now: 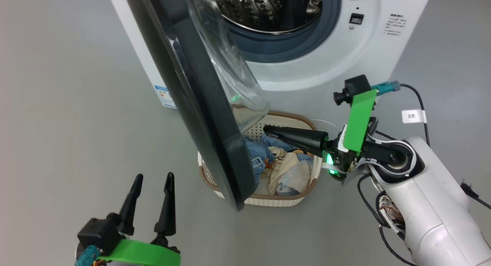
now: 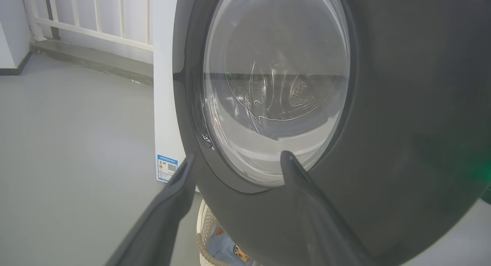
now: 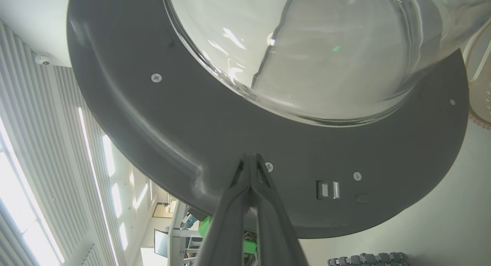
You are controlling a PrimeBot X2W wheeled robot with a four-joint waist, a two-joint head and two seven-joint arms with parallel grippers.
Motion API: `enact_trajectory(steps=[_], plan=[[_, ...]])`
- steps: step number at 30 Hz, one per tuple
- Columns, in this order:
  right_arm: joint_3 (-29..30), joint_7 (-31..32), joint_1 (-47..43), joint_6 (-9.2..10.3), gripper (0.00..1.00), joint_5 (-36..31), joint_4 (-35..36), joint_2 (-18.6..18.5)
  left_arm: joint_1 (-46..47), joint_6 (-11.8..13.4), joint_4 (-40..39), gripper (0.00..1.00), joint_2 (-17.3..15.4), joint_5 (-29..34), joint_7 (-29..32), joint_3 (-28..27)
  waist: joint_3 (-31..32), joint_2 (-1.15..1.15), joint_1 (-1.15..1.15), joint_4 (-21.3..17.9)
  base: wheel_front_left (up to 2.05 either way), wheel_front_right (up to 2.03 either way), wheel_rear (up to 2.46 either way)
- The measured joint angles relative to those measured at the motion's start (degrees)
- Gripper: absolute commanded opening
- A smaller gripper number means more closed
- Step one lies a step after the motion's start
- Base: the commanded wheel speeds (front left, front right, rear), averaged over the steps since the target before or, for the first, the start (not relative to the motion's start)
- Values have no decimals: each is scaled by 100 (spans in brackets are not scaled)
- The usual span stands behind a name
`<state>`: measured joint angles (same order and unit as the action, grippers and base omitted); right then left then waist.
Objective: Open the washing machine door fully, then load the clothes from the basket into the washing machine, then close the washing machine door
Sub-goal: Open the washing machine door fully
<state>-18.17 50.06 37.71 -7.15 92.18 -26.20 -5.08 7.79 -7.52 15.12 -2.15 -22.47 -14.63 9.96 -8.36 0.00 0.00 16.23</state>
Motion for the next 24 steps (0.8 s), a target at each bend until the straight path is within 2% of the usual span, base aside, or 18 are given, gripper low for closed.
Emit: enact_trajectory(steps=[1, 2, 3, 13, 20, 24], plan=[[19, -65, -51, 0, 50, -15, 26, -27, 0, 0, 0, 100, 0, 9, -1, -21, 22, 0, 0, -37, 0, 0, 0], [40, -140, -104, 0, 91, -42, 30, -43, -1, 0, 3, 100, -1, 35, -1, -45, 43, 0, 0, -79, 0, 0, 0], [58, -186, -155, 0, 100, -48, 32, -49, -1, 0, 3, 100, -3, 53, -1, -67, 64, 0, 0, -122, 0, 0, 0], [240, -550, -574, 0, 100, -236, 118, -119, -139, 0, 18, 100, -67, 98, -1, -194, 262, 0, 0, -579, 0, 0, 0], [330, -1103, -898, 0, 100, -556, 229, -328, -345, 0, 11, 100, -104, 97, 0, -381, 396, 0, 0, -878, 0, 0, 0], [188, -1475, -1187, 0, 100, -843, 231, -544, -376, 0, 3, 100, -182, 97, -1, -491, 486, 0, 0, -1012, 0, 0, 0]])
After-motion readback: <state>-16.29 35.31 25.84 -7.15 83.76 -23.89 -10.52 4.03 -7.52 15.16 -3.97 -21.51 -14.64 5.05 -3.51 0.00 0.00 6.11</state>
